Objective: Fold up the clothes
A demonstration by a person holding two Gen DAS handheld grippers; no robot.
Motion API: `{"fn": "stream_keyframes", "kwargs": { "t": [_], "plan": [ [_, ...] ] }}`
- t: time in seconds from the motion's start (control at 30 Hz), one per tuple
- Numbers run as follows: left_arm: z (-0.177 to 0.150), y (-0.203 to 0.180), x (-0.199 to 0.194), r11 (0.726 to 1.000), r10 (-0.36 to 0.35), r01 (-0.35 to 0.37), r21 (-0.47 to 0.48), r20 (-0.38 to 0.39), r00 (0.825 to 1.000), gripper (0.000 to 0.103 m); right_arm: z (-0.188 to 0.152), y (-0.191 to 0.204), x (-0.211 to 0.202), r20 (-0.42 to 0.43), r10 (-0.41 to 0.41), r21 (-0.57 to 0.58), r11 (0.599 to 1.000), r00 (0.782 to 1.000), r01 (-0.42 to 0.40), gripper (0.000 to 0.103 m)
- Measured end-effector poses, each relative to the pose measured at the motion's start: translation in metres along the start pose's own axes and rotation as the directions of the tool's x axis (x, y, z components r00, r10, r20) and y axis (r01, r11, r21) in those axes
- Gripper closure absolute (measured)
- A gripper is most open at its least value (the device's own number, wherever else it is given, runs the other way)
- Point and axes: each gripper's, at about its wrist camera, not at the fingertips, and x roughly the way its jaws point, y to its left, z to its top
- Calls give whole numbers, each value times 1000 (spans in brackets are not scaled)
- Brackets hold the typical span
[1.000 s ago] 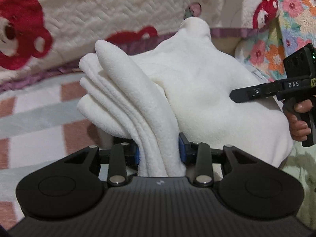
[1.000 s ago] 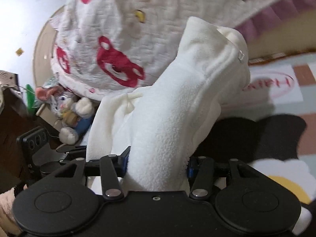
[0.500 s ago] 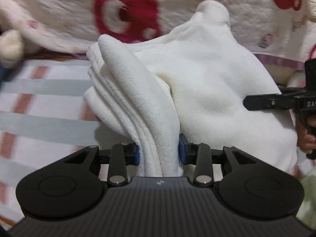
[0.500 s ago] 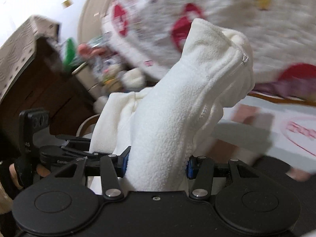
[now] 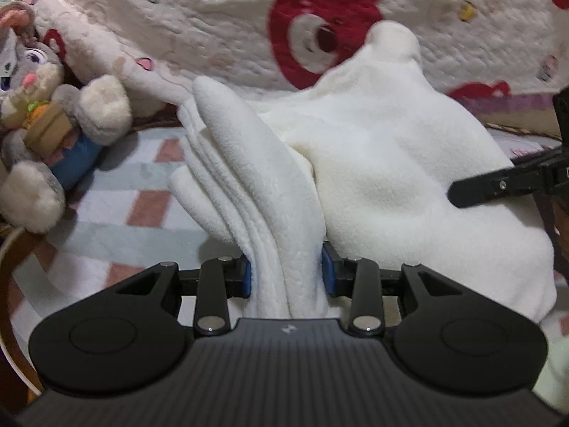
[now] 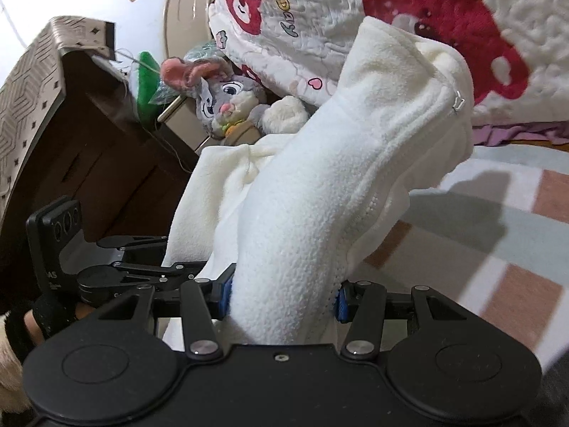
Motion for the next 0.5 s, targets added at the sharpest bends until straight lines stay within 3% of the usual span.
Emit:
{"fn": "stream_keyframes", "kwargs": {
  "t": [0.13, 0.37, 0.5],
  "plan": [
    [19, 30, 23, 999, 42, -42, -1, 14, 999, 69, 20, -1, 33, 39, -10, -69, 998, 999, 13, 47],
    [40, 78, 66, 994, 88, -90, 69, 27, 996, 67, 33, -16, 79, 122, -4, 2, 1000, 992, 4, 45],
    [28, 106, 118, 990, 131, -127, 59, -84, 988, 66, 24, -42, 129, -1, -70, 44, 997, 998, 70, 42]
  ]
}}
